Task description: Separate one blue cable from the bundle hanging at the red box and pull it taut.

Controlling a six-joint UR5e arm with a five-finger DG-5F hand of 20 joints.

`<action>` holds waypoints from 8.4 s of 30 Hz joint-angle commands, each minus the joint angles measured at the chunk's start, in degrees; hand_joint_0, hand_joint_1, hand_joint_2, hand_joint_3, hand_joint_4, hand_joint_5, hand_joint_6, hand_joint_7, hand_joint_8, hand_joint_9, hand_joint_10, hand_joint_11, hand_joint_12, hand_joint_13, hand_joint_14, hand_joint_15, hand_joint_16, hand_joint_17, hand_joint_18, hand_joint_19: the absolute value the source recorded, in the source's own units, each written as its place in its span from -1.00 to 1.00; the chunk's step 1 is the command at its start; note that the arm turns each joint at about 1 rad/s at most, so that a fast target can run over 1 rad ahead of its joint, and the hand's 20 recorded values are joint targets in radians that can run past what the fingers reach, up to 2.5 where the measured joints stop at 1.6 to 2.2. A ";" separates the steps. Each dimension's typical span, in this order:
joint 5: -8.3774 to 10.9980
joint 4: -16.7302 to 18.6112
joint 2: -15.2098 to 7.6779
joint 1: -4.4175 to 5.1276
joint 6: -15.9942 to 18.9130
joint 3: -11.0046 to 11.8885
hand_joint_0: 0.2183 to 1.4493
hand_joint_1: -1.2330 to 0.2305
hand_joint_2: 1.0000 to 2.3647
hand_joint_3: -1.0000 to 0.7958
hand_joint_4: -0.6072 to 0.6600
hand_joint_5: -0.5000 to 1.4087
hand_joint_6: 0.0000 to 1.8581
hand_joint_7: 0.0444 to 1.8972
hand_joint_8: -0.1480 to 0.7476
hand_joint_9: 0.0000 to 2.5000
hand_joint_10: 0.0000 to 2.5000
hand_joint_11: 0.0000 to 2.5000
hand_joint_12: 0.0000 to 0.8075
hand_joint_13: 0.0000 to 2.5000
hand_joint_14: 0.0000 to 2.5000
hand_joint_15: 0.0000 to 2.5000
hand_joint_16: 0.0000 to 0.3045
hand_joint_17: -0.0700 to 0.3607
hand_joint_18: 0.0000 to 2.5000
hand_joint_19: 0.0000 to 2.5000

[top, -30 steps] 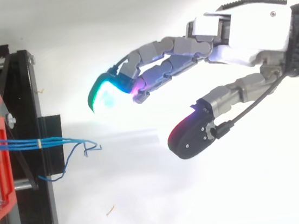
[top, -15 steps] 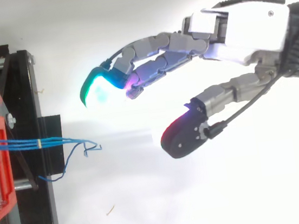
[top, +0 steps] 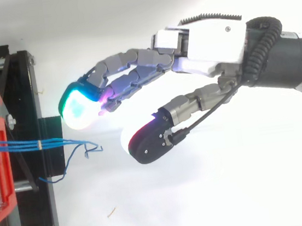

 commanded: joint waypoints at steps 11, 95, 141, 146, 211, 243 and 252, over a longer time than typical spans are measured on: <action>-1.61 -0.48 -0.32 -0.52 -0.07 0.04 -0.56 -0.19 -1.00 -0.44 0.20 -0.71 -0.46 -0.28 -0.04 -0.54 -1.00 -0.81 -0.06 -0.48 -0.99 -0.76 -0.67 -0.15 -0.57 -0.67; -16.72 3.12 -6.12 -4.48 4.50 7.51 -0.48 -0.21 -1.00 -0.44 0.22 -0.69 -0.46 -0.27 -0.03 -0.47 -0.99 -0.79 -0.11 -0.40 -0.99 -0.72 -0.69 -0.18 -0.50 -0.64; -19.01 7.34 -8.40 -4.83 5.12 9.71 -0.31 -0.17 -0.99 -0.33 0.34 -0.62 -0.46 0.04 -0.01 -0.35 -0.99 -0.70 -0.14 -0.33 -0.99 -0.71 -0.72 -0.23 -0.45 -0.63; -19.53 7.17 -8.40 -5.27 5.12 9.79 -0.31 -0.17 -0.99 -0.33 0.34 -0.61 -0.46 0.07 -0.01 -0.35 -0.99 -0.69 -0.14 -0.32 -0.99 -0.70 -0.72 -0.23 -0.44 -0.63; -19.53 6.20 -6.82 -5.01 2.75 9.88 -0.30 -0.46 -0.98 -0.13 0.14 -0.69 -0.07 0.12 0.06 -0.22 -0.99 -0.40 -0.09 -0.14 -0.99 -0.58 -0.72 -0.23 -0.27 -0.58; -19.53 6.11 -6.91 -5.09 2.66 9.79 -0.36 -0.17 -1.00 -0.44 0.13 -0.62 -0.09 0.22 0.12 0.00 -0.98 -0.30 -0.10 -0.02 -0.98 -0.52 -0.74 -0.27 -0.14 -0.51; -19.53 5.94 -6.82 -5.09 2.66 9.79 -0.33 -0.49 -0.97 -0.08 -0.08 -0.64 -0.05 0.41 0.14 -0.06 -0.98 -0.30 -0.05 -0.04 -0.98 -0.52 -0.72 -0.24 -0.15 -0.53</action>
